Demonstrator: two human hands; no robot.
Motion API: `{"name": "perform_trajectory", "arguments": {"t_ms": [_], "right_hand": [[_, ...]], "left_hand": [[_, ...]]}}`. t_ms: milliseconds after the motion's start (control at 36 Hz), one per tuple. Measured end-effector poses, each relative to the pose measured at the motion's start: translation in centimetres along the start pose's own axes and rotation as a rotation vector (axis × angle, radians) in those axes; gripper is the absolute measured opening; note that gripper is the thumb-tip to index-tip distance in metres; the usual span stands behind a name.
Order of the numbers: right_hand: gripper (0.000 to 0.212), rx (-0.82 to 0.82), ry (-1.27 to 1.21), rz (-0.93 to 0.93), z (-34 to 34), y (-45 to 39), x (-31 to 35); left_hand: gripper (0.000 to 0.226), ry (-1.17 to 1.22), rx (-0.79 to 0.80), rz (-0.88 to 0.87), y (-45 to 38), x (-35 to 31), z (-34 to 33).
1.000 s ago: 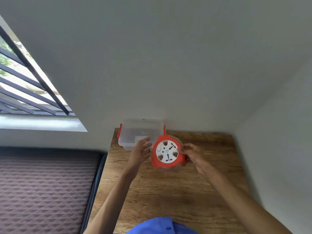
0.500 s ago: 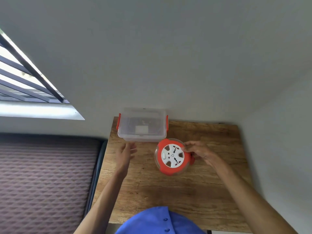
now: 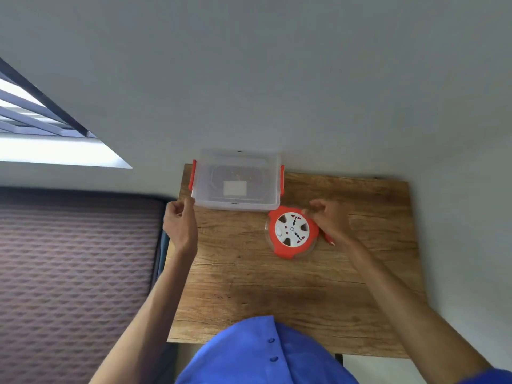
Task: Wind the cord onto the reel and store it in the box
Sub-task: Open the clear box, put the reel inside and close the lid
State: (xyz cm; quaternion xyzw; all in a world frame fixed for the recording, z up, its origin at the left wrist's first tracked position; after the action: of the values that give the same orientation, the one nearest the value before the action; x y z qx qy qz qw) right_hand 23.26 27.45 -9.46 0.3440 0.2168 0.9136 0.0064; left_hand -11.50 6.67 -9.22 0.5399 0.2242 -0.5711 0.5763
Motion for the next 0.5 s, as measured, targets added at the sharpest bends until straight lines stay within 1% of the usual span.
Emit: {"name": "perform_trajectory", "arguments": {"t_ms": [56,111,167,222,278,306,361,389,444,472,500], "right_hand": [[0.042,-0.093,-0.020,0.117,0.5,-0.2,2.8],[0.050,-0.108,-0.063,0.172,0.0,-0.5,5.6],[0.049,-0.053,-0.127,0.143,-1.2,-1.0,7.9],[0.038,-0.015,-0.218,0.077,-2.6,-1.6,9.1],[0.031,-0.068,-0.247,0.016,-3.2,-2.2,9.2],[0.029,-0.085,-0.279,-0.026,-3.5,-2.4,8.8],[0.024,-0.064,-0.372,-0.143,-4.1,-2.7,7.7],[0.022,-0.037,-0.459,-0.231,-4.4,-2.7,7.0],[0.020,0.033,-0.707,-0.415,-5.4,-2.5,6.0],[0.020,0.051,-0.753,-0.455,-5.8,-2.3,5.8],[0.021,0.049,-0.694,-0.441,-5.9,-2.3,5.7]], "left_hand": [[0.022,-0.029,0.018,-0.042,-1.1,-0.9,-0.5],[0.033,-0.081,0.073,-0.080,-2.3,-2.0,-1.7],[0.035,-0.133,0.122,-0.124,-3.3,-3.3,-3.0],[0.037,-0.170,0.126,-0.142,-4.2,-4.0,-3.9],[0.037,-0.199,0.102,-0.129,-5.2,-4.2,-4.1],[0.035,-0.200,0.099,-0.112,-5.6,-4.1,-4.1],[0.026,-0.145,0.116,-0.044,-6.3,-3.5,-3.9],[0.021,-0.092,0.130,0.008,-6.8,-3.0,-3.8],[0.019,0.005,0.148,0.147,-7.7,-2.1,-3.7],[0.019,0.046,0.149,0.228,-8.0,-1.6,-3.6],[0.019,0.070,0.149,0.302,-8.1,-1.0,-3.6]]}}
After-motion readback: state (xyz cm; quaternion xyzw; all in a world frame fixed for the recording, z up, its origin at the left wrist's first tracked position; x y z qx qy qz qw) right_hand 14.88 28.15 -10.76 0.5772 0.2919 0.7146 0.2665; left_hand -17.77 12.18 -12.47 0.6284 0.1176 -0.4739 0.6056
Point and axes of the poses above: each hand's wrist, its own y-axis away from the middle knuckle, its own z-axis out of the back of the hand, x = y × z, the point moved 7 cm from there along -y, towards the middle knuckle, and after that the axes turned 4 degrees about -x, right-handed, at the moved point
